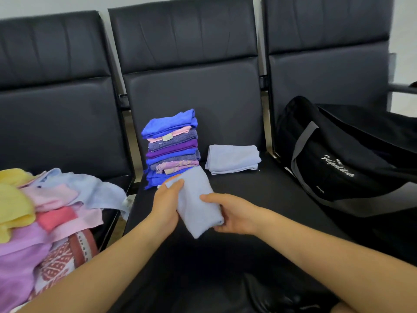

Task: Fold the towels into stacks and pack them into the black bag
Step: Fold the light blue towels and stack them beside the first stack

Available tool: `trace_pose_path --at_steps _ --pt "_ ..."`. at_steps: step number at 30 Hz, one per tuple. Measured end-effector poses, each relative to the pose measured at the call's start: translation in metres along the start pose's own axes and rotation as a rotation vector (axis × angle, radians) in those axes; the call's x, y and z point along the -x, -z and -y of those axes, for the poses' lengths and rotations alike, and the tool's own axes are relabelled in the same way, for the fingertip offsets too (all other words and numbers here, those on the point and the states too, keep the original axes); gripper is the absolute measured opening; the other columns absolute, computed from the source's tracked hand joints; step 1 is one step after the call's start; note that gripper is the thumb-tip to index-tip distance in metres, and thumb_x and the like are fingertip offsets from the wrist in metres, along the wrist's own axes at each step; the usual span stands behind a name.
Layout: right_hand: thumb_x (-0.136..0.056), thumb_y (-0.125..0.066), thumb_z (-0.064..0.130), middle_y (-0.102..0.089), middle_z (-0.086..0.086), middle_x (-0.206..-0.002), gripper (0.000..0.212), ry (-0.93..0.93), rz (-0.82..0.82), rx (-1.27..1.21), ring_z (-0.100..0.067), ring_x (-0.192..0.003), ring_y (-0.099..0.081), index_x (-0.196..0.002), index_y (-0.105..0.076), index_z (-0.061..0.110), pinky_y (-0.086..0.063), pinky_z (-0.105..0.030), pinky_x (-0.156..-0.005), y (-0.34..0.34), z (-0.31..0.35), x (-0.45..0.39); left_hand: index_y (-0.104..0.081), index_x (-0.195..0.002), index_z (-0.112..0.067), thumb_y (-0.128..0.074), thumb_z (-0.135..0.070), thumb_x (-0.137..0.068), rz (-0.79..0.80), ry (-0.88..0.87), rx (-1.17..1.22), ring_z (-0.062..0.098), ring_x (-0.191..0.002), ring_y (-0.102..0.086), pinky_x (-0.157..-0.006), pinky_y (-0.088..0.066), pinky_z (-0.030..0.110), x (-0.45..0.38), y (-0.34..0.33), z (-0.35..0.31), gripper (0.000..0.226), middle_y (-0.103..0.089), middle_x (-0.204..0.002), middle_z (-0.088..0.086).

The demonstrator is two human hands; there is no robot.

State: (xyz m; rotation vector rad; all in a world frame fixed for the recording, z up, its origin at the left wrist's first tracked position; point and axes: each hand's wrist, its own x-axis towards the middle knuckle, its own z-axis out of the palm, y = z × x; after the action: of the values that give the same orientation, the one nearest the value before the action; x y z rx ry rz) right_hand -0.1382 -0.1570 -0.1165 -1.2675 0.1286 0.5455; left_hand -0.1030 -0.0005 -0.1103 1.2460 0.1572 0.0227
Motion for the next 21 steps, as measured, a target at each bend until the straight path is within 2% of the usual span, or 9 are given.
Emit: trace_pose_path --at_steps 3,6,10,13,15,16,18,19,21 --pt "-0.084 -0.068 0.026 -0.069 -0.003 -0.095 0.026 -0.076 -0.016 -0.056 -0.019 -0.090 -0.065 -0.108 -0.062 0.016 -0.047 -0.029 -0.079 0.015 0.005 -0.003 -0.058 -0.117 -0.014 -0.055 -0.012 -0.095 -0.082 -0.023 0.010 0.024 -0.105 -0.058 -0.095 -0.047 0.043 -0.023 -0.018 -0.004 0.022 -0.062 -0.116 0.008" --pt "-0.084 -0.065 0.016 -0.066 -0.008 -0.103 0.024 0.007 -0.123 -0.136 -0.023 -0.092 -0.063 -0.108 -0.062 0.013 -0.052 -0.032 -0.080 0.035 0.018 -0.008 -0.056 -0.110 -0.018 -0.054 -0.013 -0.095 -0.076 -0.090 -0.131 0.023 -0.106 -0.055 -0.100 -0.045 0.043 -0.039 -0.039 -0.002 0.017 -0.059 -0.110 0.005" --pt "-0.087 -0.060 0.009 -0.066 -0.009 -0.111 0.026 0.264 -0.441 -0.024 -0.020 -0.089 -0.064 -0.113 -0.060 0.009 -0.053 -0.029 -0.063 0.072 0.052 -0.027 -0.056 -0.102 -0.019 -0.057 -0.016 -0.093 0.067 -0.300 -0.507 0.020 -0.095 -0.057 -0.081 -0.053 0.035 -0.064 -0.064 0.003 0.010 -0.059 -0.106 0.005" --pt "-0.089 -0.061 0.009 -0.062 -0.012 -0.107 0.021 0.381 -0.615 -0.062 -0.023 -0.092 -0.061 -0.109 -0.059 0.006 -0.050 -0.029 -0.060 0.097 0.089 -0.052 -0.054 -0.103 -0.017 -0.060 -0.018 -0.092 0.121 -0.372 -0.601 0.022 -0.089 -0.061 -0.066 -0.058 0.036 -0.094 -0.085 0.001 0.013 -0.059 -0.104 0.007" --pt "-0.089 -0.061 0.010 -0.061 -0.014 -0.103 0.012 0.478 -0.687 0.074 -0.027 -0.093 -0.060 -0.099 -0.060 0.004 -0.050 -0.034 -0.066 0.110 0.110 -0.073 -0.053 -0.107 -0.015 -0.058 -0.017 -0.092 0.115 -0.393 -0.640 0.022 -0.085 -0.060 -0.062 -0.058 0.034 -0.118 -0.100 -0.002 0.016 -0.058 -0.104 0.008" --pt "-0.088 -0.061 0.011 -0.061 -0.014 -0.102 0.014 0.520 -0.721 0.176 -0.029 -0.094 -0.060 -0.099 -0.060 0.002 -0.050 -0.036 -0.071 0.118 0.117 -0.085 -0.052 -0.111 -0.013 -0.057 -0.017 -0.092 0.116 -0.385 -0.695 0.023 -0.087 -0.061 -0.065 -0.058 0.036 -0.130 -0.106 -0.002 0.020 -0.058 -0.107 0.008" --pt "-0.089 -0.059 0.016 -0.060 -0.012 -0.106 0.029 0.510 -0.810 0.430 -0.027 -0.097 -0.059 -0.114 -0.057 0.001 -0.048 -0.035 -0.078 0.131 0.124 -0.103 -0.050 -0.124 -0.010 -0.052 -0.021 -0.093 0.111 -0.323 -0.901 0.029 -0.100 -0.061 -0.082 -0.055 0.041 -0.152 -0.113 0.003 0.033 -0.058 -0.120 0.011" --pt "-0.090 -0.058 0.019 -0.059 -0.012 -0.114 0.038 0.449 -0.848 0.572 -0.027 -0.102 -0.057 -0.123 -0.053 0.002 -0.044 -0.032 -0.079 0.137 0.123 -0.109 -0.046 -0.130 -0.007 -0.049 -0.023 -0.094 0.102 -0.273 -1.017 0.033 -0.109 -0.058 -0.091 -0.050 0.040 -0.159 -0.113 0.007 0.039 -0.056 -0.127 0.014" --pt "-0.091 -0.055 0.022 -0.052 -0.014 -0.130 0.050 0.348 -0.945 0.824 -0.031 -0.118 -0.050 -0.136 -0.043 0.005 -0.040 -0.031 -0.085 0.141 0.115 -0.113 -0.040 -0.136 -0.003 -0.043 -0.024 -0.096 0.101 -0.211 -1.138 0.035 -0.121 -0.050 -0.099 -0.042 0.036 -0.158 -0.109 0.016 0.045 -0.048 -0.137 0.019"
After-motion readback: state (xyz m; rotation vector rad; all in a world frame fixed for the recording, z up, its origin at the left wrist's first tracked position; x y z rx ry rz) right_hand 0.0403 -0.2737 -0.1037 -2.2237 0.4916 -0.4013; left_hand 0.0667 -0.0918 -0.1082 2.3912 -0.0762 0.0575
